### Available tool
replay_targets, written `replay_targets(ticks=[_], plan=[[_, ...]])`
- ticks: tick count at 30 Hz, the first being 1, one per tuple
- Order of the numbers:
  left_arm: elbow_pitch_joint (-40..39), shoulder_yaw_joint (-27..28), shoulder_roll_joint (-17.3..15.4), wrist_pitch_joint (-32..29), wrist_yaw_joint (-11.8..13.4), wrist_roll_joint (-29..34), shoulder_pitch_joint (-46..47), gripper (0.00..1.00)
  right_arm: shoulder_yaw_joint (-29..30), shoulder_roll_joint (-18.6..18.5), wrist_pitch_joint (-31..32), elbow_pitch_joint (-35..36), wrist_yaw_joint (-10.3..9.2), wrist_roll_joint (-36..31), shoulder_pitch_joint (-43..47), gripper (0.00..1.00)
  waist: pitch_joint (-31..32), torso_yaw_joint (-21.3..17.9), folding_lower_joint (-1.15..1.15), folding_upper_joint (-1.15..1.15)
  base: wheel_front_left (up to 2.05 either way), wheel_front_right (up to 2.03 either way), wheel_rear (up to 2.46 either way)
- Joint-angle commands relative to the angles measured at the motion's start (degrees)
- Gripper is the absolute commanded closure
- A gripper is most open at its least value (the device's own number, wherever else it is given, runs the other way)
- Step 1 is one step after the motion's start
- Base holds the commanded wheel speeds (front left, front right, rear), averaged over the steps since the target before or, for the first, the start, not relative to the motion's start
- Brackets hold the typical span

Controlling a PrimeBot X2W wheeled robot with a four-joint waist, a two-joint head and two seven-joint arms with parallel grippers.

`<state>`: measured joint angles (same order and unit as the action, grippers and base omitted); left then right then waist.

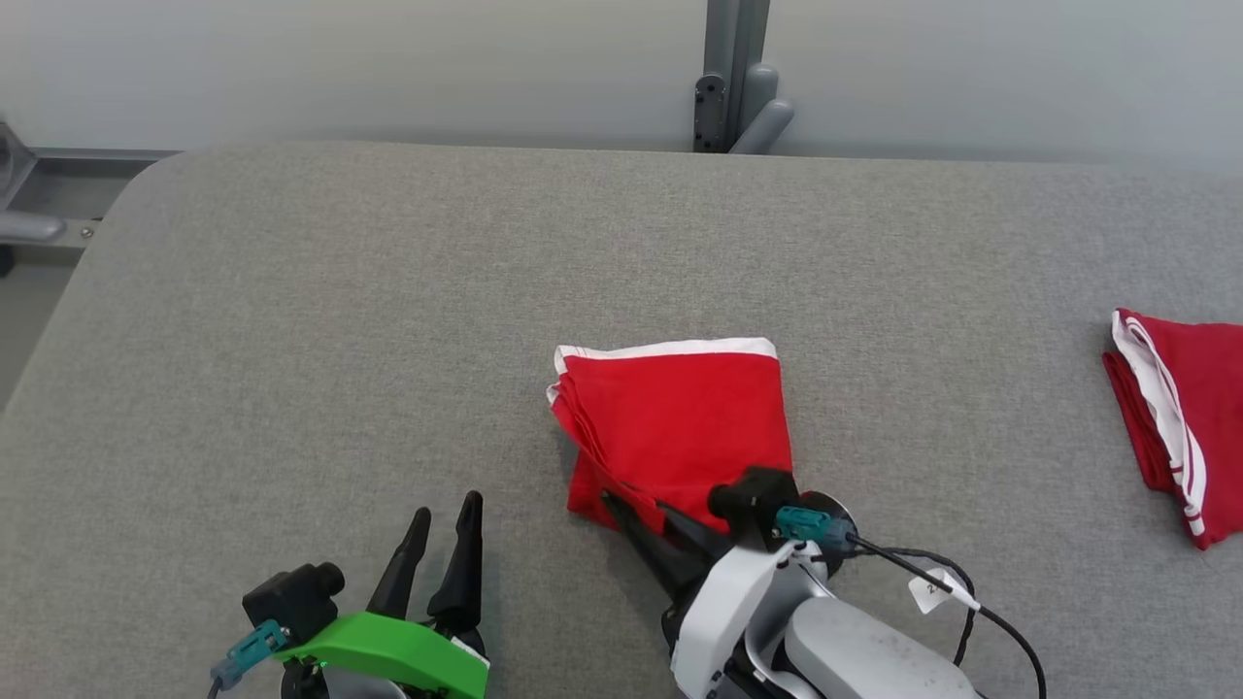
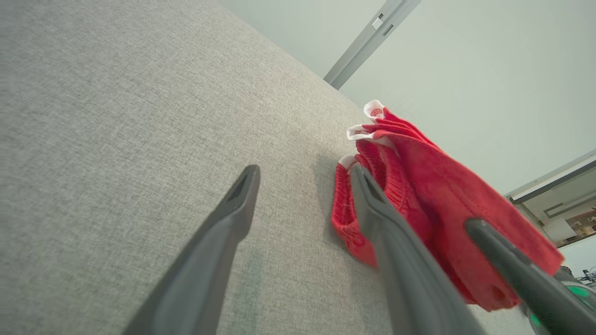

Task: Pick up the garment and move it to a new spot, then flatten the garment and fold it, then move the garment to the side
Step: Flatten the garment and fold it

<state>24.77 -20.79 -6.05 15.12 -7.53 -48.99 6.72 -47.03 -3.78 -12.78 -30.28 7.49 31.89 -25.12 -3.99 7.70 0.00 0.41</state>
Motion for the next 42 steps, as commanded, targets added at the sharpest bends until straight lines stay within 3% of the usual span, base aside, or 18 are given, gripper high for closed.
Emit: replay_targets(ticks=[1,9,20,27,42], plan=[[0.2,0.05,0.12,-0.01,0.09,0.67,0.55,0.0,-0.45,0.28,-0.66,-0.93,-0.01,0.4,-0.65,0.0,-0.15,0.52,0.0,-0.41,0.0,0.0,0.0],[0.23,3.74,-0.06,-0.01,0.09,3.34,0.38,0.0,3.0,0.52,-2.4,-1.92,-0.01,0.26,-0.32,0.0,0.19,-1.32,0.0,-0.41,0.0,0.0,0.0],[-1.06,14.72,1.92,-0.01,0.09,15.79,-0.94,0.0,27.34,-0.07,-2.38,5.65,-0.01,-12.45,9.79,0.0,0.33,-7.56,0.0,-0.41,0.0,0.0,0.0],[-2.87,19.89,2.73,-0.01,0.09,24.79,-2.5,0.0,36.46,0.53,-2.39,9.12,-0.01,-17.76,15.62,0.0,1.11,-9.74,0.0,-0.41,0.0,0.0,0.0],[-5.34,21.93,3.04,-0.01,0.09,33.26,-8.42,0.0,39.72,0.77,-2.39,10.9,-0.01,-17.84,20.61,0.0,4.74,-10.72,0.0,-0.41,0.0,0.0,0.0]])
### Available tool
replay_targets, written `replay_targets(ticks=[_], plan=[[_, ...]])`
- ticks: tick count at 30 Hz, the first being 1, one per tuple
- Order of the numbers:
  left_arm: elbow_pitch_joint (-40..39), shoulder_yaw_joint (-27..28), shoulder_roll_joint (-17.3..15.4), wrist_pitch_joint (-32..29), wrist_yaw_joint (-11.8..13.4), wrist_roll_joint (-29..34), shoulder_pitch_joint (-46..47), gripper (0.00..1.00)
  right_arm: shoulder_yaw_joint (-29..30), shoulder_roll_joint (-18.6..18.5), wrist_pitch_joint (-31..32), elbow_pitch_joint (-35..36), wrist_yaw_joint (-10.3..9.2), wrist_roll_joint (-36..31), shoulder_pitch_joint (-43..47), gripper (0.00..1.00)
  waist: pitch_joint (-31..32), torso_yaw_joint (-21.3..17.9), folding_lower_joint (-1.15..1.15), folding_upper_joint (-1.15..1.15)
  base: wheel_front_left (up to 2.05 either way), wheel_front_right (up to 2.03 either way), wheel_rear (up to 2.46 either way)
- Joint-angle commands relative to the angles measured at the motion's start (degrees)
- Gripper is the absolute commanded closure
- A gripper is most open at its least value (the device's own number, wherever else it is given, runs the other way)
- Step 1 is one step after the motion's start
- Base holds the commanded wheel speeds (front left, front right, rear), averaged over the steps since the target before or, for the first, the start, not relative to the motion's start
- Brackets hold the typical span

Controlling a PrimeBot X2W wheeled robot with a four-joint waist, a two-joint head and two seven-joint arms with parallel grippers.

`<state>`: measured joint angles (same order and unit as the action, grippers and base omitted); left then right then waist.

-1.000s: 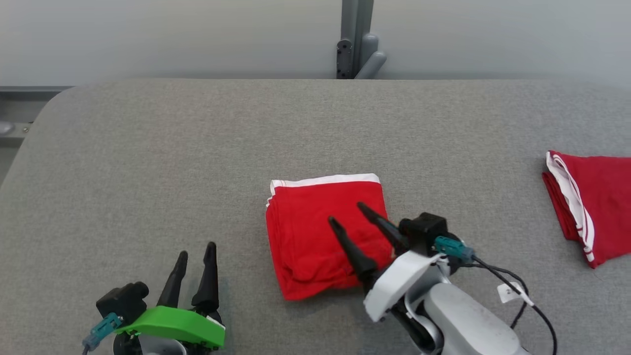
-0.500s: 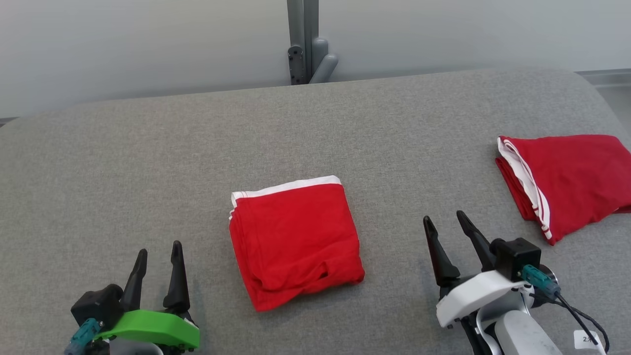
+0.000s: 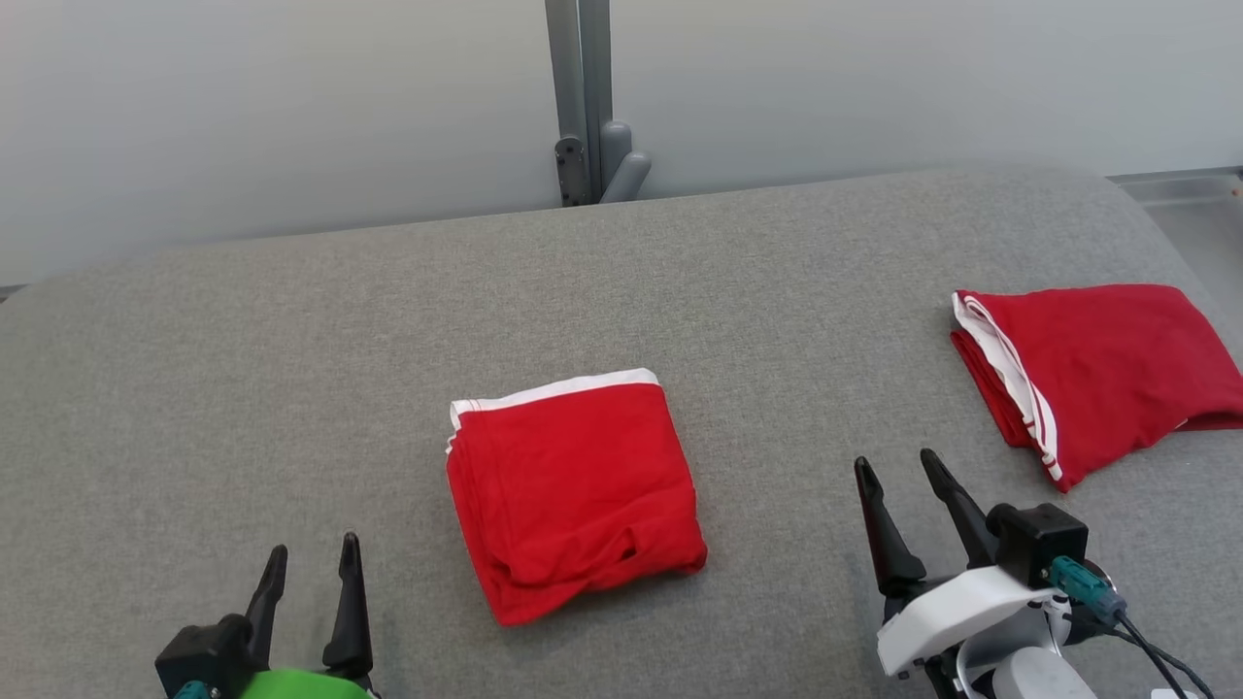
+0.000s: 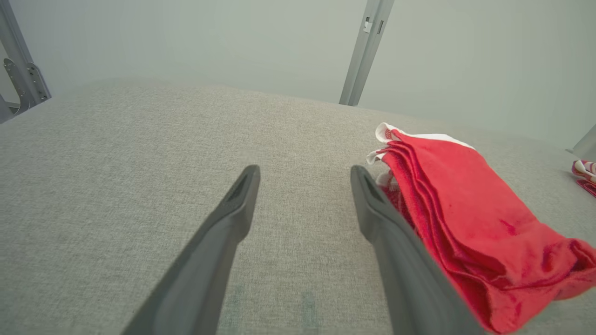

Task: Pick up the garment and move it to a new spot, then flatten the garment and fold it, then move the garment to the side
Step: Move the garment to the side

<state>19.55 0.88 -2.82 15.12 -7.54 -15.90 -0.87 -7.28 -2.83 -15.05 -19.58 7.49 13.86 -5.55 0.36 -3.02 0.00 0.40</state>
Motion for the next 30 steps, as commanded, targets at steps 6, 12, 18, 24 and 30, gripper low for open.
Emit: replay_targets(ticks=[6,12,18,24,30], plan=[[-0.13,0.85,-0.2,-0.01,0.1,0.13,-2.49,0.0,0.3,-0.19,-0.13,0.27,-0.01,1.29,2.08,0.0,1.36,0.4,0.0,-0.4,0.0,0.0,0.0],[-0.3,0.77,-0.19,-0.01,0.1,0.46,-2.39,0.0,0.58,-0.18,-0.13,0.52,-0.01,1.5,2.78,0.0,1.06,1.49,0.0,-0.4,0.0,0.0,0.0],[-0.54,-2.05,-0.2,-0.01,0.69,-0.32,-1.38,0.0,-1.2,-0.17,-0.13,-1.1,-0.01,1.92,1.26,0.0,-1.61,3.96,0.0,-0.4,0.0,0.0,0.0],[-0.44,-5.69,-0.21,-0.01,0.86,-0.66,1.29,0.0,-6.33,-0.18,-0.12,-4.39,-0.01,5.41,-4.39,0.0,-6.54,8.11,0.0,-0.4,0.0,0.0,0.0],[-0.09,-7.13,-0.18,-0.01,1.06,-1.01,2.97,0.0,-10.82,-0.22,-0.13,-10.2,-0.01,10.47,-10.43,0.0,-8.6,11.59,0.0,-0.4,0.0,0.0,0.0]])
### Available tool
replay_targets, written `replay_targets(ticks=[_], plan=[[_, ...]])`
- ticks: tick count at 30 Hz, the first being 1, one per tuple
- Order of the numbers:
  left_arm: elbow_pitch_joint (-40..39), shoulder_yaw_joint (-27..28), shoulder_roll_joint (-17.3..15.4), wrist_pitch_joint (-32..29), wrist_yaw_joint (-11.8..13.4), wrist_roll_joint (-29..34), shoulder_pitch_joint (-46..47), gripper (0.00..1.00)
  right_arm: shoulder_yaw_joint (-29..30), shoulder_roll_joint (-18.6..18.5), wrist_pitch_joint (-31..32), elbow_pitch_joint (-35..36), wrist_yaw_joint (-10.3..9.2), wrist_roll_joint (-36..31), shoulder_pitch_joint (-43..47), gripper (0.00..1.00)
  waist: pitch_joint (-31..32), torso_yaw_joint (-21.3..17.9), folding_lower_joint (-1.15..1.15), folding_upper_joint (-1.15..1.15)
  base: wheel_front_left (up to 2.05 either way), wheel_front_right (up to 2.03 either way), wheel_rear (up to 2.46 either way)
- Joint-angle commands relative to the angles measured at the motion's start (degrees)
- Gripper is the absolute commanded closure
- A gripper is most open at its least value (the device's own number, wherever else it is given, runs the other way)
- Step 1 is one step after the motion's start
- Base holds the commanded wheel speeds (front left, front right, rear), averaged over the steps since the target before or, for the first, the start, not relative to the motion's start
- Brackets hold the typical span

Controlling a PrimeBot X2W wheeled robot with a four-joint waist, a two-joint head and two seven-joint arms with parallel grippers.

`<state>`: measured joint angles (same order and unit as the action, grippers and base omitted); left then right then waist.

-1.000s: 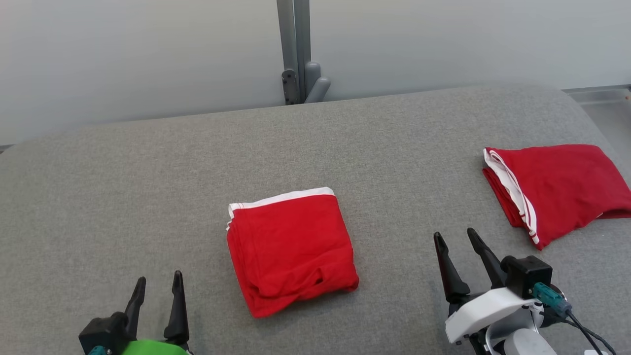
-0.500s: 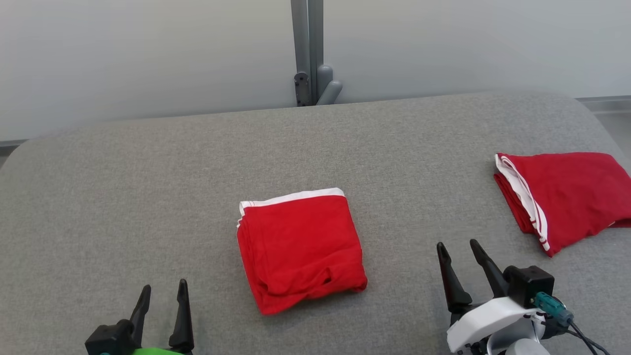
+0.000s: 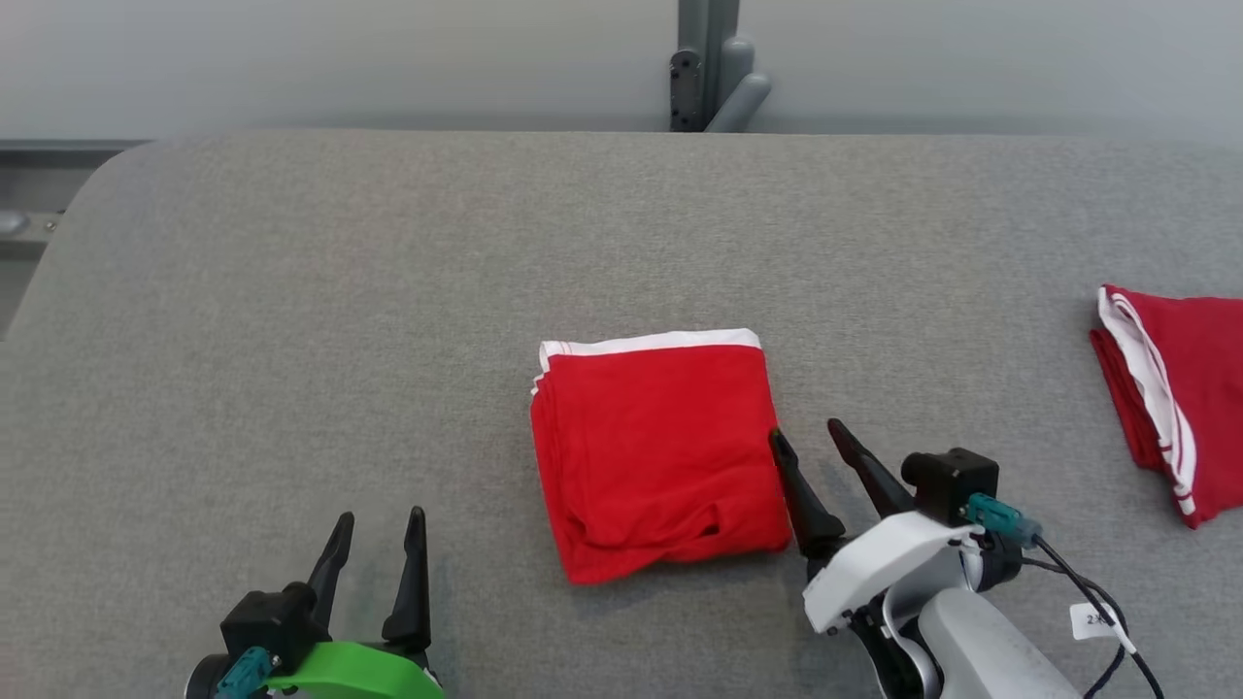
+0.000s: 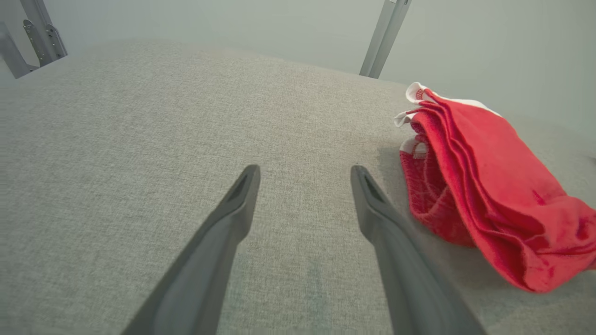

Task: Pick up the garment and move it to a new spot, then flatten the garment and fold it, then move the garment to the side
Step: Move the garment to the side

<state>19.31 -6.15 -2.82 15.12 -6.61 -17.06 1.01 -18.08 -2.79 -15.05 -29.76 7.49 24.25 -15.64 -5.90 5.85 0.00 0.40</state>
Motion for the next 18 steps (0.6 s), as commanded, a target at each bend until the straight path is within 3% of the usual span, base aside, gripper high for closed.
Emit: replay_targets(ticks=[1,10,11,12,13,18], plan=[[0.21,-0.18,-0.19,-0.01,0.1,0.13,1.28,0.0,-0.59,-0.27,-0.12,-1.5,-0.01,0.92,-0.93,0.0,-2.55,3.22,0.0,-0.4,0.0,0.0,0.0],[-0.24,-0.5,-0.18,-0.01,0.0,0.3,2.07,0.0,-4.69,-0.27,-0.13,-11.72,-0.01,6.62,-4.69,0.0,-3.41,5.44,0.0,-0.4,0.0,0.0,0.0],[-0.29,-0.52,-0.17,-0.01,-0.01,0.4,2.08,0.0,-4.93,-0.27,-0.12,-12.25,-0.01,6.86,-5.07,0.15,-3.43,5.45,0.0,-0.4,0.0,0.0,0.0],[-0.3,-0.5,-0.18,-0.01,-0.02,0.46,2.14,0.0,-4.98,-0.27,-0.12,-12.45,-0.01,7.43,-5.21,0.66,-3.42,5.42,0.0,-0.4,0.0,0.0,0.0],[-0.38,-0.52,-0.18,-0.01,-0.04,0.53,2.24,0.0,-4.94,-0.27,-0.12,-12.39,-0.01,7.32,-5.41,1.0,-3.36,5.32,0.0,-0.4,0.0,0.0,0.0],[-0.68,-0.67,-0.18,-0.01,-0.19,0.81,1.91,0.0,-2.67,-0.31,-0.13,-10.46,-0.01,5.56,-5.28,1.0,-2.35,3.65,0.0,-0.4,0.0,0.0,0.0]])
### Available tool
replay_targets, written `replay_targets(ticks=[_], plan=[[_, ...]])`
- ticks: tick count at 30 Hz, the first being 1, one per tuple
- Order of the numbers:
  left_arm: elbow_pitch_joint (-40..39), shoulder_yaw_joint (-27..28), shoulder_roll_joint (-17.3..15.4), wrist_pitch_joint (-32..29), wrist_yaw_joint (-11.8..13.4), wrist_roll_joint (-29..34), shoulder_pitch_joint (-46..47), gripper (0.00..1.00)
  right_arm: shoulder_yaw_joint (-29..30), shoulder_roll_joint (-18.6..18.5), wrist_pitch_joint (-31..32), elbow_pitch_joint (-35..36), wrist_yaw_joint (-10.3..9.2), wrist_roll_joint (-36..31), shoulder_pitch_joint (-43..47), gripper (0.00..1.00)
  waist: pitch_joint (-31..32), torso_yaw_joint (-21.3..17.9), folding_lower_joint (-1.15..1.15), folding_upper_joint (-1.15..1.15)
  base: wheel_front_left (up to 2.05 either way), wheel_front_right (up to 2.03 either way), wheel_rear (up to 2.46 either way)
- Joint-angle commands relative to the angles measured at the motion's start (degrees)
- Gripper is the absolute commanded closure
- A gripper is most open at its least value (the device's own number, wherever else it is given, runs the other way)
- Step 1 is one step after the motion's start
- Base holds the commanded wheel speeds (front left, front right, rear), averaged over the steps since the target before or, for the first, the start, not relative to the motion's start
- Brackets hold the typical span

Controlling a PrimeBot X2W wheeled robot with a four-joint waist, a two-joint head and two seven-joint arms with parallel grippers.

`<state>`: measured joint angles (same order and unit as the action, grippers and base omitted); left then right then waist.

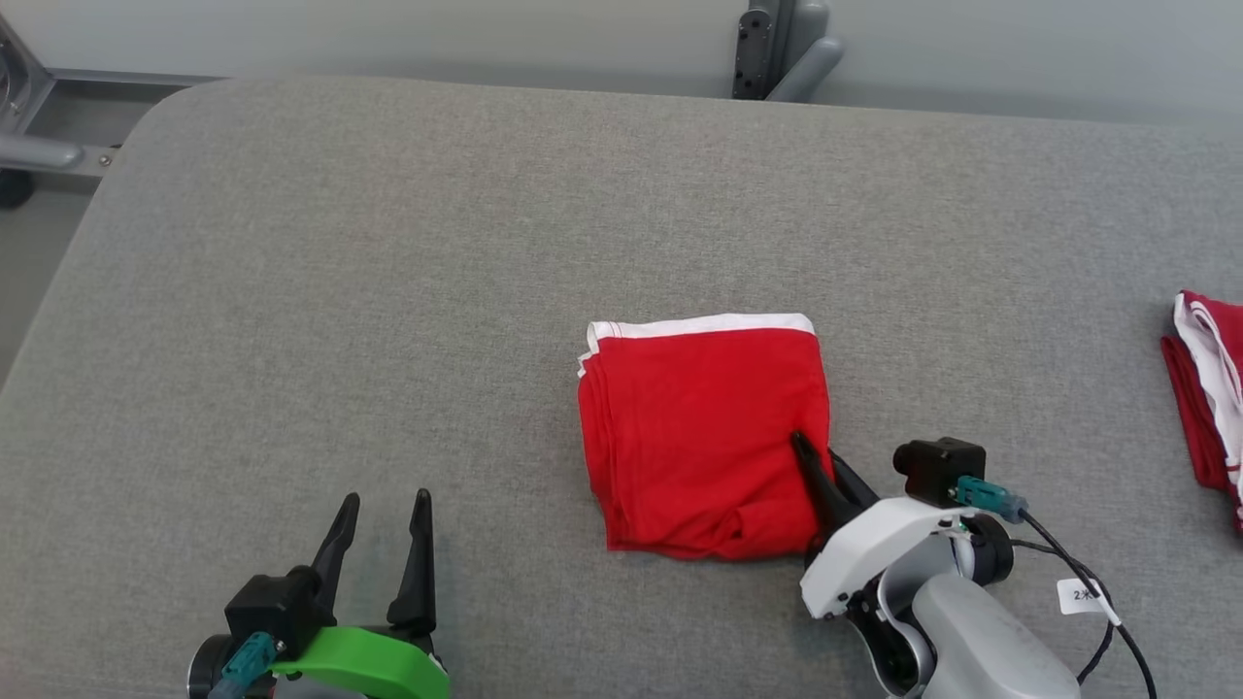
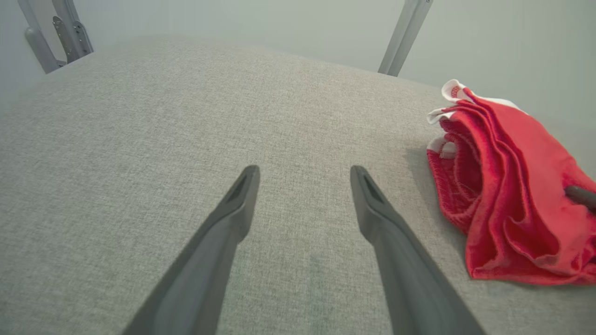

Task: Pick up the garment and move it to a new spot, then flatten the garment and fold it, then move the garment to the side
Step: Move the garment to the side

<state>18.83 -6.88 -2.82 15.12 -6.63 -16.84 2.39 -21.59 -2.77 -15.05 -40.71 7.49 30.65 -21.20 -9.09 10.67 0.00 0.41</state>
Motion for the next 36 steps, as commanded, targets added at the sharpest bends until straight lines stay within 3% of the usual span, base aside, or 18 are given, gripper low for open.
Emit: replay_targets(ticks=[1,8,20,24,29,36], plan=[[-0.2,0.07,-0.18,-0.01,-0.17,0.59,0.54,0.0,0.85,-0.32,-0.13,0.49,-0.01,-0.84,0.28,1.0,0.84,-1.17,0.0,-0.41,0.0,0.0,0.0],[-0.5,0.33,-0.18,-0.01,-0.31,1.17,-0.34,0.0,3.84,-0.29,-0.13,3.01,-0.01,-4.03,2.53,1.0,3.07,-8.77,0.0,-0.41,0.0,0.0,0.0],[-0.49,0.47,-0.19,-0.01,-0.66,1.06,1.46,0.0,4.17,-0.21,-0.13,5.82,-0.01,-5.33,5.76,1.0,2.8,-31.17,0.0,-0.41,0.0,0.0,0.0],[-0.08,0.28,-0.22,-0.01,-0.78,1.0,2.41,0.0,1.98,-0.19,-0.13,7.03,-0.01,-4.28,6.13,1.0,2.22,-36.56,0.0,-0.41,0.0,0.0,0.0],[0.34,-0.42,-0.23,-0.01,-0.79,0.54,3.92,0.0,-0.08,-0.23,-0.13,6.56,-0.01,-4.5,4.82,1.0,0.88,-39.43,0.0,-0.41,0.0,0.0,0.0],[0.96,-1.16,-0.26,-0.01,-0.85,1.85,5.04,0.0,-1.13,-0.88,-0.13,7.17,-0.01,-6.54,0.27,1.0,-1.34,-36.41,0.0,-0.41,0.0,0.0,0.0]])
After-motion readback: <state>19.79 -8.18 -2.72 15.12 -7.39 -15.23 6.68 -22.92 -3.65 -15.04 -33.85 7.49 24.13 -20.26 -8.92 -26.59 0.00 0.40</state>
